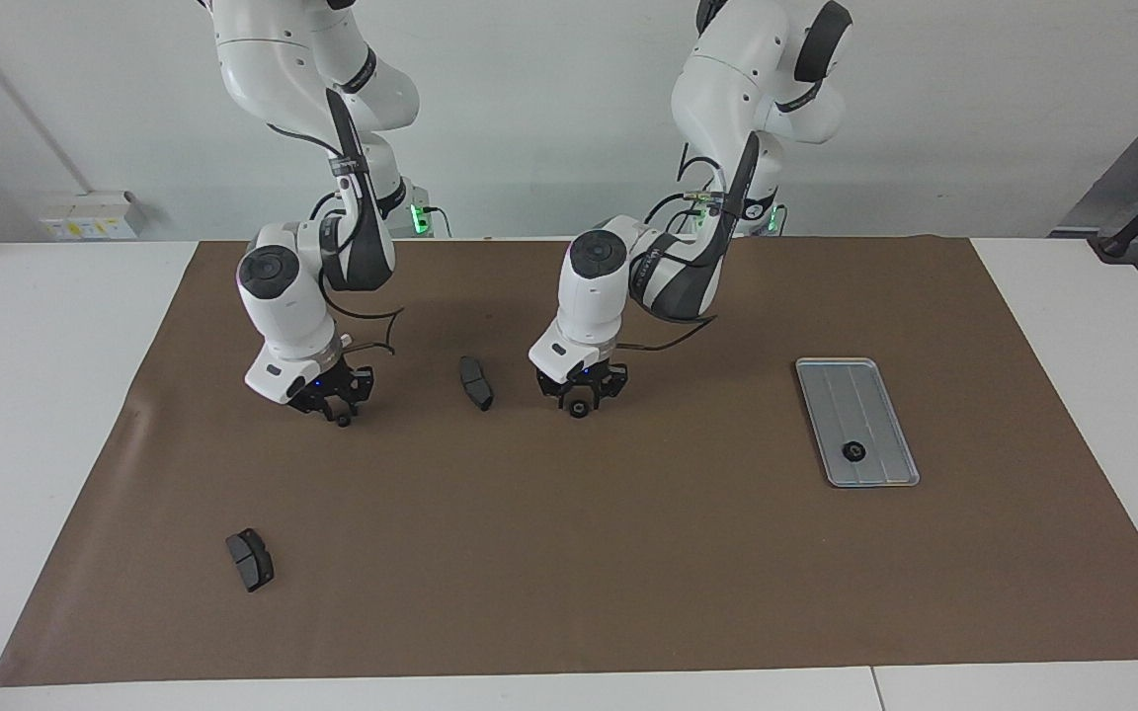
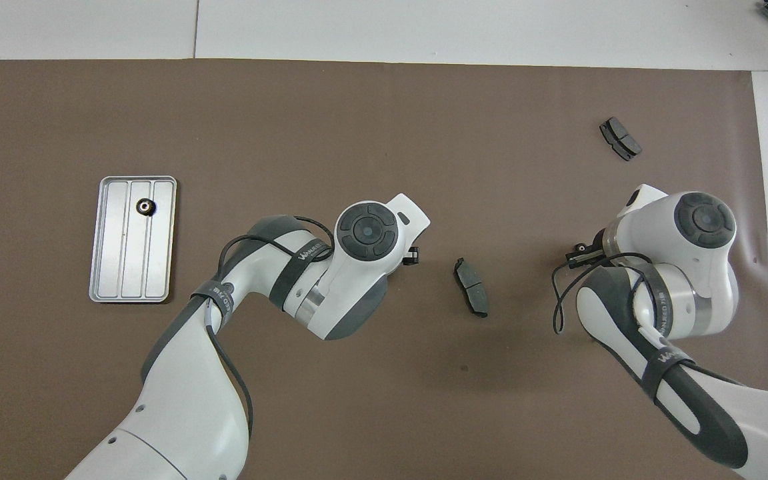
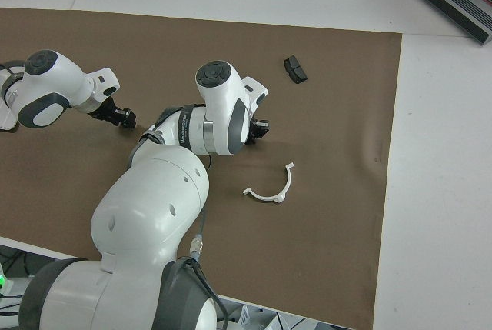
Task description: Pick bearing gear from pile to tray
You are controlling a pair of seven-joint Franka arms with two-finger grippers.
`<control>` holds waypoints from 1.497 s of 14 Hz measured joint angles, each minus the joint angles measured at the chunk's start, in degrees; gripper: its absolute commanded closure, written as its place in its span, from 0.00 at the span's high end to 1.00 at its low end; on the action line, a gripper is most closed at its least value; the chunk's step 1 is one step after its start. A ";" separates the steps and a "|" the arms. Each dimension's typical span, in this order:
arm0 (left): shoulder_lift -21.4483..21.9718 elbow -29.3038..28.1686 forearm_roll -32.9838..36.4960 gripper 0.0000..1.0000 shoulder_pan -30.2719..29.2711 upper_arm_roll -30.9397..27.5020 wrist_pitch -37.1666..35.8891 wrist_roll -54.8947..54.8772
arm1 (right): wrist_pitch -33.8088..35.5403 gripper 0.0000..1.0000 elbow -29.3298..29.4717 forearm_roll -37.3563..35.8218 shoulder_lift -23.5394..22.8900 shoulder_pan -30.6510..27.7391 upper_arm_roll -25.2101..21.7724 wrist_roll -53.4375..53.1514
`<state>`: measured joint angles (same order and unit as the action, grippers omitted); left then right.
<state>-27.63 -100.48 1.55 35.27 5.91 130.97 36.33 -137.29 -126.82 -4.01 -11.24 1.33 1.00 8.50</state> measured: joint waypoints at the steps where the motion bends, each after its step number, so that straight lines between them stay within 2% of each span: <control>1: -0.01 0.00 0.00 0.52 0.01 0.00 0.00 0.01 | 0.00 0.00 0.00 0.01 0.00 0.02 0.01 -0.10; 6: -0.03 -0.01 0.00 0.42 0.09 -0.03 -0.01 0.18 | 0.39 0.00 0.85 0.06 0.38 0.05 0.28 -0.60; 12: -0.02 -0.02 0.01 0.25 0.22 -0.13 -0.04 0.61 | 7.10 0.00 7.50 0.18 2.10 0.64 0.74 -7.08; 15: -0.02 0.00 0.01 0.18 0.23 -0.16 -0.04 0.80 | 9.67 0.00 10.49 0.21 2.65 0.93 2.50 -12.25; 18: -0.02 1.02 0.01 0.17 0.24 -1.34 -1.59 0.93 | 13.14 0.00 14.47 0.24 2.67 1.12 5.28 -18.55; 21: -0.01 5.17 0.04 0.17 -1.07 -3.15 -5.95 0.89 | 13.50 0.00 15.30 0.24 2.66 1.34 7.23 -23.03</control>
<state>-27.64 -95.31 1.58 34.21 2.76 125.02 37.23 -123.78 -111.52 -3.77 -8.58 2.68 8.22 -14.53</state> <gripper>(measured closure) 0.648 0.850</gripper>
